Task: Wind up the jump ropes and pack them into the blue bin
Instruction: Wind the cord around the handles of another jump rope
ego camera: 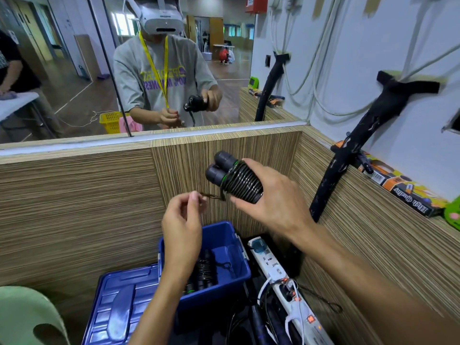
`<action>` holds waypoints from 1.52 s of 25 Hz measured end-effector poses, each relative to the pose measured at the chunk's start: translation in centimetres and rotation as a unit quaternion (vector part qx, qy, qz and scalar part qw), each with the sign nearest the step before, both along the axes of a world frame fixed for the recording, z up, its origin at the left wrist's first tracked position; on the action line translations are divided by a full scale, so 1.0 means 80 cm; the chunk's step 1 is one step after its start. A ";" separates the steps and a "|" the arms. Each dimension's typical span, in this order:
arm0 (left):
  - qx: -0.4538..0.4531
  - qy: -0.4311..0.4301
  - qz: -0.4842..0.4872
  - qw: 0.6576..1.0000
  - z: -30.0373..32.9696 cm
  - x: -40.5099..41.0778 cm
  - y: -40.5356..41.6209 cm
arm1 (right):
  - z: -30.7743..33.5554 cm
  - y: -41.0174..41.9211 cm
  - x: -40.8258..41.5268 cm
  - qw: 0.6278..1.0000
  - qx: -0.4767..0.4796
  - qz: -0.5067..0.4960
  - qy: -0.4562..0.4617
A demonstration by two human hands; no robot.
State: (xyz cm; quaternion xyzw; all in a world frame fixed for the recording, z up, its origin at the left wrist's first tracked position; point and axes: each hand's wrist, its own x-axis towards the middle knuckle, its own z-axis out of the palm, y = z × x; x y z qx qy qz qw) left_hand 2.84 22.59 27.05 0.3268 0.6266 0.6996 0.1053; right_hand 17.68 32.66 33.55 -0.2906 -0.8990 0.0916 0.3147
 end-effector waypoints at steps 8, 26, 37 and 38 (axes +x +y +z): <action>0.002 -0.017 -0.079 0.997 0.045 -0.028 0.001 | -0.012 -0.012 0.008 0.998 0.012 0.049 -0.037; -0.335 -0.076 -0.202 0.917 0.067 -0.068 0.058 | -0.025 -0.054 0.005 0.965 0.207 0.156 -0.044; -0.359 -0.391 -0.227 0.817 -0.077 -0.082 0.018 | -0.025 -0.020 0.022 0.997 0.063 0.044 0.028; -0.355 -0.357 -0.205 0.839 -0.070 -0.087 0.018 | -0.029 -0.022 0.018 0.995 0.057 0.079 0.015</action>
